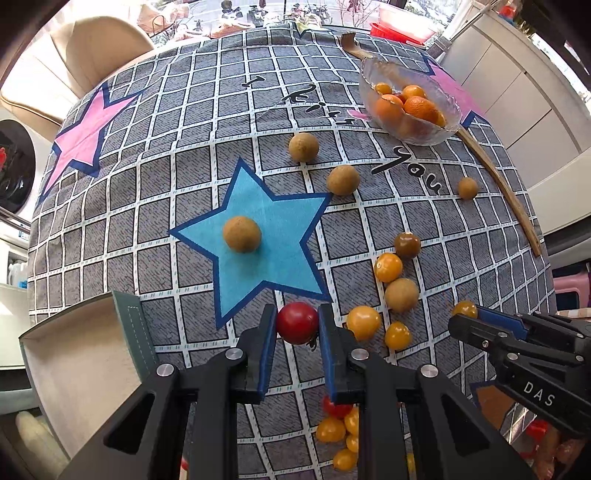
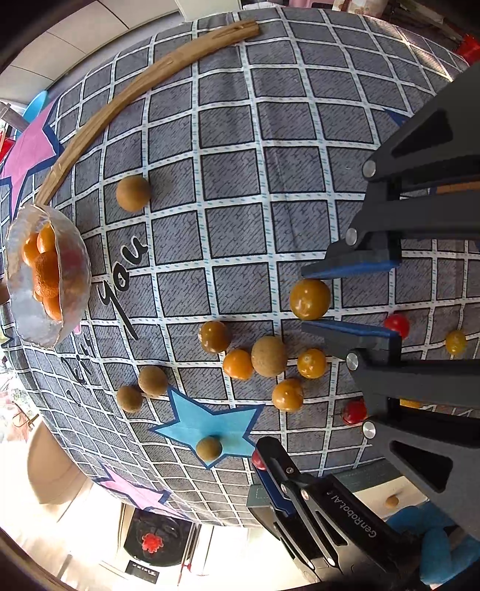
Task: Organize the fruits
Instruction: 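Grasp a red cherry tomato with the left tool while the right tool grasps a yellow one, then carry both tomatoes over the beige tray and open both tools to drop them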
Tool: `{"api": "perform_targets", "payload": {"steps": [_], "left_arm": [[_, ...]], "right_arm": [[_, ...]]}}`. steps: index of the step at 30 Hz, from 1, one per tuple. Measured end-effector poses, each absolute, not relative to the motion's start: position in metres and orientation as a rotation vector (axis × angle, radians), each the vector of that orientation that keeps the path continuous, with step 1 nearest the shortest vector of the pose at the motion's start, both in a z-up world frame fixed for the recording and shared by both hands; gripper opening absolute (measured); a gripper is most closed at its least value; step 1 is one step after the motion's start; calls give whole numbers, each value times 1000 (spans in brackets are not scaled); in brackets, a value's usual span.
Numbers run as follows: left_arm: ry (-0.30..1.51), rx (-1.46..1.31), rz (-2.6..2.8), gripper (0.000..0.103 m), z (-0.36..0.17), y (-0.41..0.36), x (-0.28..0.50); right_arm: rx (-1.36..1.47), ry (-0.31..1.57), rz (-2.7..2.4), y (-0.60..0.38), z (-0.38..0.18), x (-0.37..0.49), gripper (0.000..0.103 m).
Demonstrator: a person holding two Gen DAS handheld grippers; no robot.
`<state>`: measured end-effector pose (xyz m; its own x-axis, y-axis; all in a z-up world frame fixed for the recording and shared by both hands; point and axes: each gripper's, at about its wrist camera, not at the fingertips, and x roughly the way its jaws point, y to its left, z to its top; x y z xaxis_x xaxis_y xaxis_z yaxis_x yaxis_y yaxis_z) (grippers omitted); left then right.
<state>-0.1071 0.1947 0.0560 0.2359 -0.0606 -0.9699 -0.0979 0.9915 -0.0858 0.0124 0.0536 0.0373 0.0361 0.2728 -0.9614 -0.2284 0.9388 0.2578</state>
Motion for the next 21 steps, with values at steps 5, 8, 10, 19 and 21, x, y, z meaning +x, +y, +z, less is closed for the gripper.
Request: {"api": "perform_targets", "payload": {"steps": [5, 8, 10, 19, 21], "left_arm": [[1313, -128, 35, 24, 71, 211, -134], [1304, -129, 45, 24, 75, 230, -153], [1299, -138, 53, 24, 81, 240, -170], [1293, -172, 125, 24, 87, 270, -218], [1293, -193, 157, 24, 86, 282, -228]], "right_arm": [[40, 1498, 402, 48, 47, -11, 24], [28, 1503, 410, 49, 52, -24, 24], [20, 1505, 417, 53, 55, -31, 24], [-39, 1511, 487, 91, 71, -57, 24], [-59, 1513, 512, 106, 73, -62, 24]]}}
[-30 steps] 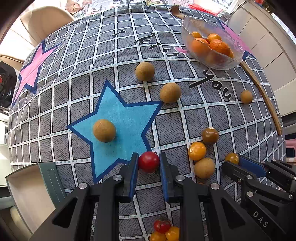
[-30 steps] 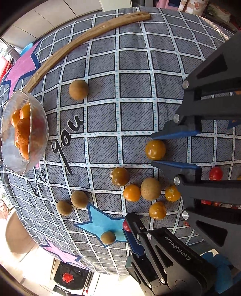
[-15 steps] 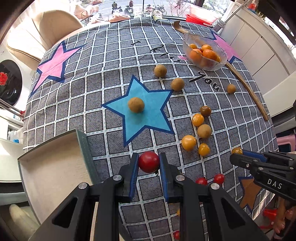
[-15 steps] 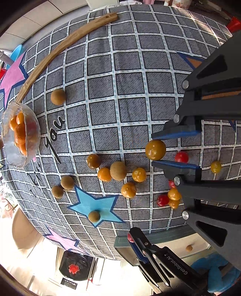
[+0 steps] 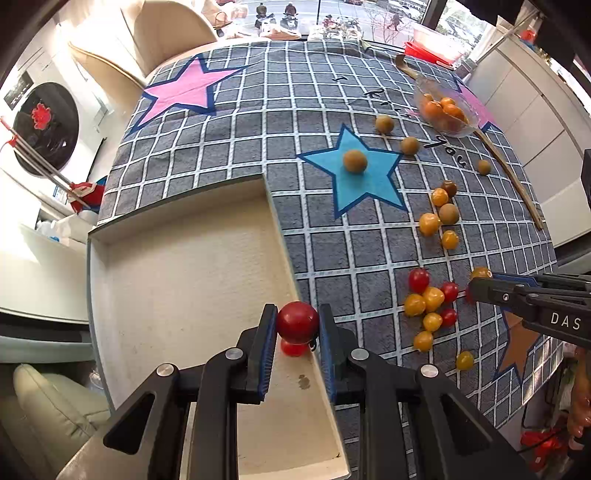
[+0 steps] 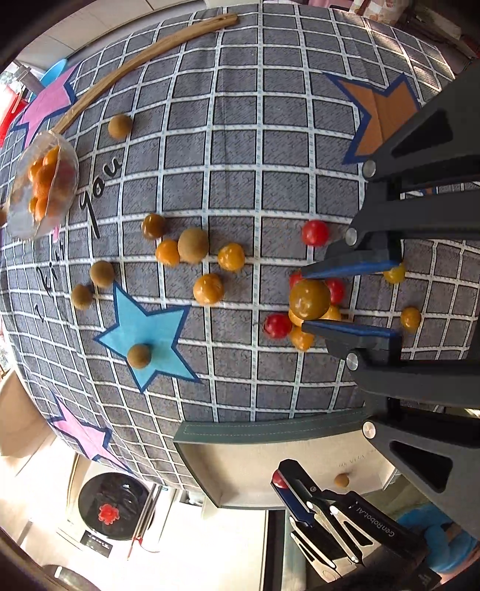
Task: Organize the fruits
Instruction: 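Carry both tomatoes over the beige tray and open both tools to drop them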
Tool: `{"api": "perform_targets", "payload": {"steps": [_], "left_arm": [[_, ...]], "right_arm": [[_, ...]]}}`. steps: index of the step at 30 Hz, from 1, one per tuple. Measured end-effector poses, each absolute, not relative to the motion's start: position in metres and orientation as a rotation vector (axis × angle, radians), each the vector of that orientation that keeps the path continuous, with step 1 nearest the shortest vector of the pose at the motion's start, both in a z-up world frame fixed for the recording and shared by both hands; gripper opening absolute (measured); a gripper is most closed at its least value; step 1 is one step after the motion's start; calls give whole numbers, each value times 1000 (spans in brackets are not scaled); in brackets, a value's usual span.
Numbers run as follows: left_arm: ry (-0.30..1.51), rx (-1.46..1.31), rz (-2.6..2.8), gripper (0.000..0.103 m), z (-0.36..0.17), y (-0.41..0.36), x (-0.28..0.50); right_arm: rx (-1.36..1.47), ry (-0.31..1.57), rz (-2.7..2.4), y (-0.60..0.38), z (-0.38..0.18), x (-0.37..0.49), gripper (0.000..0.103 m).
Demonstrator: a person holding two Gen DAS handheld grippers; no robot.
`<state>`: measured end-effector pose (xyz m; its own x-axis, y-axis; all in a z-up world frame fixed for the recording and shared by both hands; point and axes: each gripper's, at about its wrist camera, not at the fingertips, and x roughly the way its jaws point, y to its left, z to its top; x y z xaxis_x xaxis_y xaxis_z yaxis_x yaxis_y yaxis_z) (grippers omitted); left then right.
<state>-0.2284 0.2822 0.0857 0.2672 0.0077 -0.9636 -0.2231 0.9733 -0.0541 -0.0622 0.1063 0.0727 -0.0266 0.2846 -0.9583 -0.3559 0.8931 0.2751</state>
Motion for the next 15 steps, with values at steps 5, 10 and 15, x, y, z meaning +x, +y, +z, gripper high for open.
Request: {"api": "perform_targets", "payload": {"steps": [5, 10, 15], "left_arm": [[1302, -236, 264, 24, 77, 319, -254], [1323, -270, 376, 24, 59, 355, -275], [1341, -314, 445, 24, 40, 379, -285]], "right_arm": [[-105, 1515, 596, 151, 78, -76, 24], [-135, 1519, 686, 203, 78, -86, 24], [-160, 1530, 747, 250, 71, -93, 24]]}}
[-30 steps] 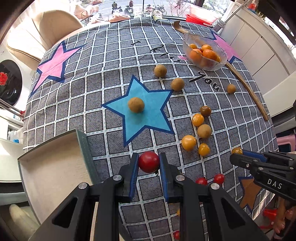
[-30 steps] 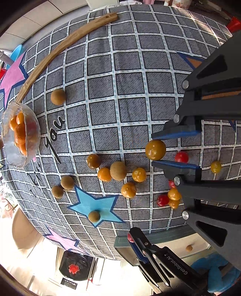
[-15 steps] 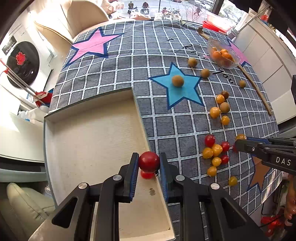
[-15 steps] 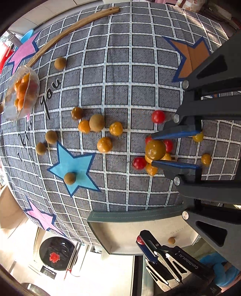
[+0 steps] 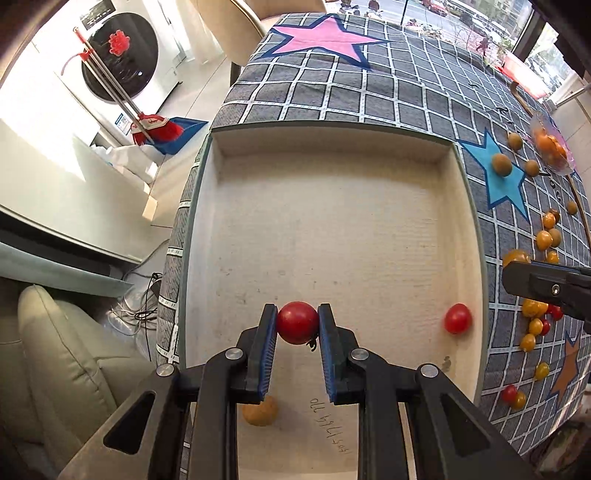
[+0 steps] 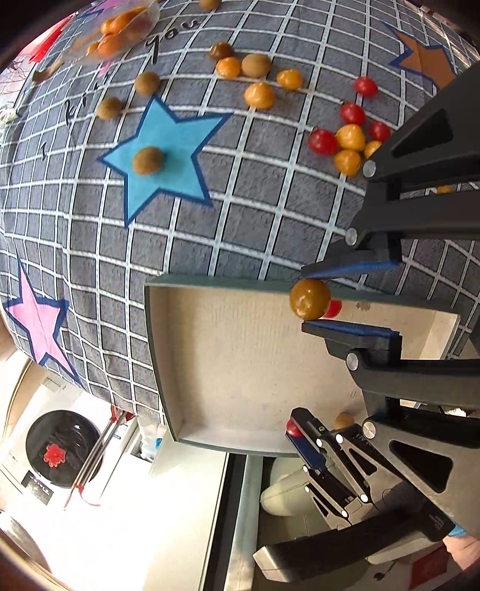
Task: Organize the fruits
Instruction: 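Carry both tomatoes over the beige tray and open both tools to drop them, then move both tools back from the tray toward the fruits on the cloth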
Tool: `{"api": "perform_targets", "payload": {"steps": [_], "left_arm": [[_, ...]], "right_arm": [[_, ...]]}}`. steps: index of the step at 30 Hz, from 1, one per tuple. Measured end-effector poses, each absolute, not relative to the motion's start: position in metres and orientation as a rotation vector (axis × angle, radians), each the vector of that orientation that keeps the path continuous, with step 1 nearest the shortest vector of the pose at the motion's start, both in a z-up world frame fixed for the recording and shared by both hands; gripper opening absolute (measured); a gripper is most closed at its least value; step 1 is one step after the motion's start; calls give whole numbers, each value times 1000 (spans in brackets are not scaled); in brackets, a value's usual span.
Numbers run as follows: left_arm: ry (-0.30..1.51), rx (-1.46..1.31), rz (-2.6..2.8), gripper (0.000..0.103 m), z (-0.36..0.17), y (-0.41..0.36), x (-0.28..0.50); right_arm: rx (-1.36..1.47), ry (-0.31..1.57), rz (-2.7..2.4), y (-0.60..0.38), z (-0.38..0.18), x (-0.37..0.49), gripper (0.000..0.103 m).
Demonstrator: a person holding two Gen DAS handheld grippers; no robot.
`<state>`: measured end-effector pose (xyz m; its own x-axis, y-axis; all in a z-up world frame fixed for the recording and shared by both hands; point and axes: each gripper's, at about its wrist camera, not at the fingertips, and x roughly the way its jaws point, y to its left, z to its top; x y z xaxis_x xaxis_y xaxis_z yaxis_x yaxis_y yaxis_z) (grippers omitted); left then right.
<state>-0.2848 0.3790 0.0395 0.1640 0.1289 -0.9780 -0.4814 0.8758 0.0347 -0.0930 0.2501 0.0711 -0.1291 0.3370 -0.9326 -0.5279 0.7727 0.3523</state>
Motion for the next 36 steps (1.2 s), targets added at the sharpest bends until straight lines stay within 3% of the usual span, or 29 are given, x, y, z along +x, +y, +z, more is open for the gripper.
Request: {"api": "perform_targets", "payload": {"steps": [16, 25, 26, 28, 30, 34, 36], "left_arm": [[1366, -313, 458, 24, 16, 390, -291], [1374, -300, 443, 25, 16, 389, -292], [1376, -295, 443, 27, 16, 387, -292], [1365, -282, 453, 77, 19, 386, -294], [1326, -252, 462, 80, 27, 383, -298], [1349, -237, 461, 80, 29, 381, -300], [1354, -240, 461, 80, 31, 380, -301]], "right_arm": [[-270, 1606, 724, 310, 16, -105, 24], [-287, 1599, 728, 329, 16, -107, 28], [-285, 1601, 728, 331, 17, -104, 33], [-277, 1601, 730, 328, 17, -99, 41], [-246, 1604, 753, 324, 20, -95, 50], [-187, 1582, 799, 322, 34, -94, 80], [-171, 1562, 798, 320, 43, -92, 83]]}}
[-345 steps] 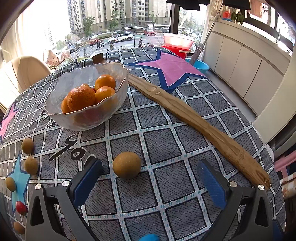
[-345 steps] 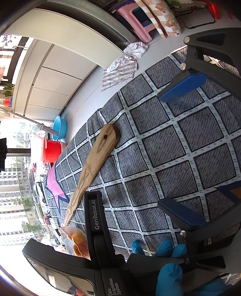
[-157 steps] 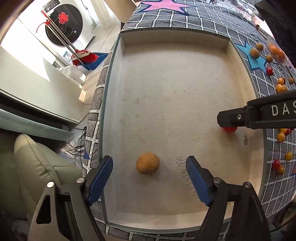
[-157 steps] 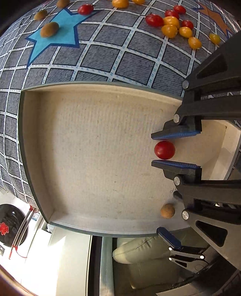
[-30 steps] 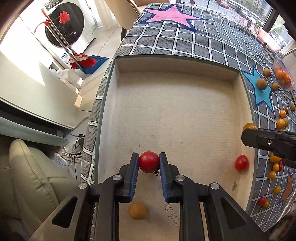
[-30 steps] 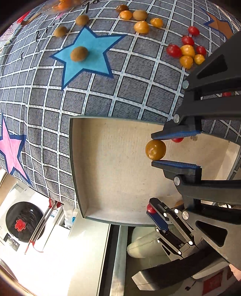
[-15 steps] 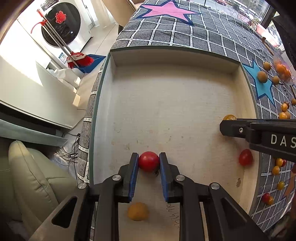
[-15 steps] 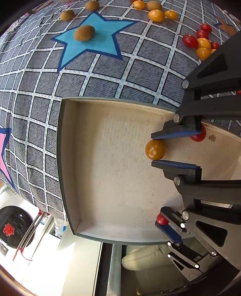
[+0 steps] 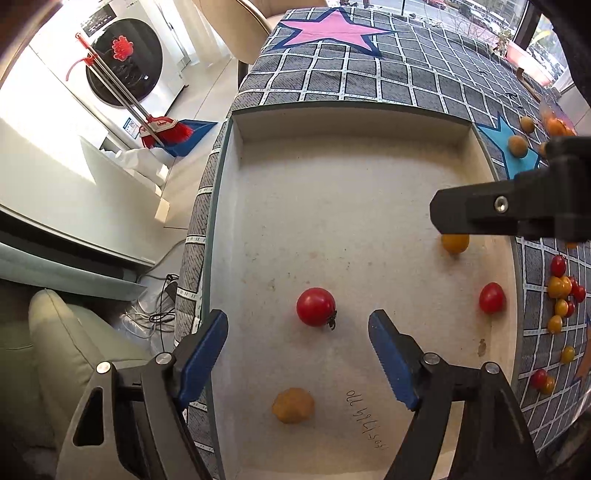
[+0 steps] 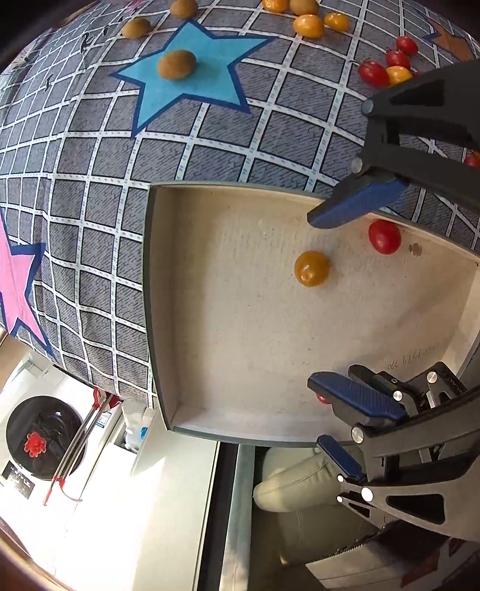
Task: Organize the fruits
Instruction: 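Move both tools back from the tray toward the fruits on the cloth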
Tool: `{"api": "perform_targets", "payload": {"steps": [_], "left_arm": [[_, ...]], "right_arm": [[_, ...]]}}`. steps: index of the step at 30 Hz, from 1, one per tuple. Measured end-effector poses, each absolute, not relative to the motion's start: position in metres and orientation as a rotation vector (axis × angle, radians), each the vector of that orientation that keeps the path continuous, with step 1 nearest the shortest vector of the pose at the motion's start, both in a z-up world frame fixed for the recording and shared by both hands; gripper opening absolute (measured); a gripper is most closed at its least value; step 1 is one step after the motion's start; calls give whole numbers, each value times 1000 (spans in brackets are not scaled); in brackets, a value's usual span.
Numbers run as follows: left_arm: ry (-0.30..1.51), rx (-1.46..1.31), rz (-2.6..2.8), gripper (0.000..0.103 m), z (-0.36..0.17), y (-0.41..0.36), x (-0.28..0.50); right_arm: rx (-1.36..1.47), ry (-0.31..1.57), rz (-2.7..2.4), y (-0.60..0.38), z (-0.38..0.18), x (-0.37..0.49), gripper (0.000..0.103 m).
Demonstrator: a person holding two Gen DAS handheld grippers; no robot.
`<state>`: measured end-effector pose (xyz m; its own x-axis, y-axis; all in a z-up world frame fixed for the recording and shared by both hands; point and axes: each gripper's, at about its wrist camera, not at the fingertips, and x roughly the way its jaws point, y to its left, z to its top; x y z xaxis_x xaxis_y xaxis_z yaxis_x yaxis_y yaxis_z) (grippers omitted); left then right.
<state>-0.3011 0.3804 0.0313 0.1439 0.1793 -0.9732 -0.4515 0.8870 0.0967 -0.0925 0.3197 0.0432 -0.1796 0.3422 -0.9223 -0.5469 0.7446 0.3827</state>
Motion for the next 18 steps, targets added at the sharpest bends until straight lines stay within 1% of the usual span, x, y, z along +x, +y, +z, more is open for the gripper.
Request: {"api": "perform_targets", "payload": {"steps": [8, 18], "left_arm": [[1350, -187, 418, 80, 47, 363, -290], [1314, -100, 293, 80, 71, 311, -240]], "right_arm": [[-71, 1548, 730, 273, 64, -76, 83], [0, 1545, 545, 165, 66, -65, 83]]}}
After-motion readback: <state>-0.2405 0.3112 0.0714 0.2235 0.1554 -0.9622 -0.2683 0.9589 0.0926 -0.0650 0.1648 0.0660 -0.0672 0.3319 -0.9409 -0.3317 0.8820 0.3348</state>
